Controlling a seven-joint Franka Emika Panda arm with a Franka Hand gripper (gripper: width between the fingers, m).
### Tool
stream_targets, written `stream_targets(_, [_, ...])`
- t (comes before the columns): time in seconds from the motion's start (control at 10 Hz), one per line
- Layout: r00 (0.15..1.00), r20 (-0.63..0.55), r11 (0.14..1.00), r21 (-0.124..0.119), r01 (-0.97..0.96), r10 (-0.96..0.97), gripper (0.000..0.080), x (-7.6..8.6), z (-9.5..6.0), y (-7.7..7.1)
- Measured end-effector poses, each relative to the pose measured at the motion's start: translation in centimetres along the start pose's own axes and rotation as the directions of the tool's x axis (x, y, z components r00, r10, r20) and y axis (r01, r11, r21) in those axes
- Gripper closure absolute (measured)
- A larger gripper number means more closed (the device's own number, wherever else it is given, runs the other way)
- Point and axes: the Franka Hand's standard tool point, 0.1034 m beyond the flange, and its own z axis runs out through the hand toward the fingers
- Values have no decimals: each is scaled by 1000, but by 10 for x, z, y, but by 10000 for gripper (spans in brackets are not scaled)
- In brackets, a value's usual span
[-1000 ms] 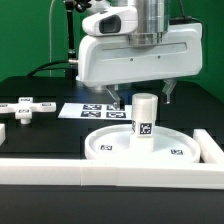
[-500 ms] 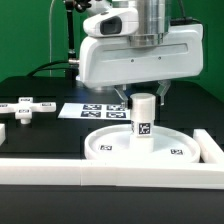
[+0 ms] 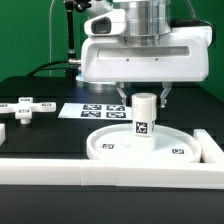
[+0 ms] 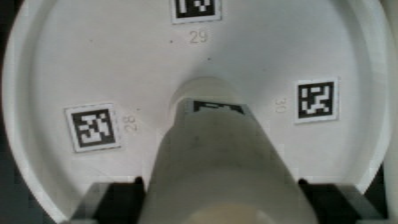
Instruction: Assemble round table
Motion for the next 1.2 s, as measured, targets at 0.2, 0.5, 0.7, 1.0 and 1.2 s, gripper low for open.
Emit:
stream_targets(0.2, [978, 0, 978, 0, -207, 207, 392, -2, 1, -1])
stream_targets(0.5, [932, 6, 932, 8, -363, 363, 392, -2, 1, -2])
stream_targets(0.7, [890, 12, 890, 12, -457, 457, 392, -2, 1, -3])
stream_targets(1.0, [747, 26, 747, 22, -665, 664, 390, -4, 1, -7])
stream_targets(1.2, [589, 38, 588, 35, -808, 808, 390, -5, 2, -11])
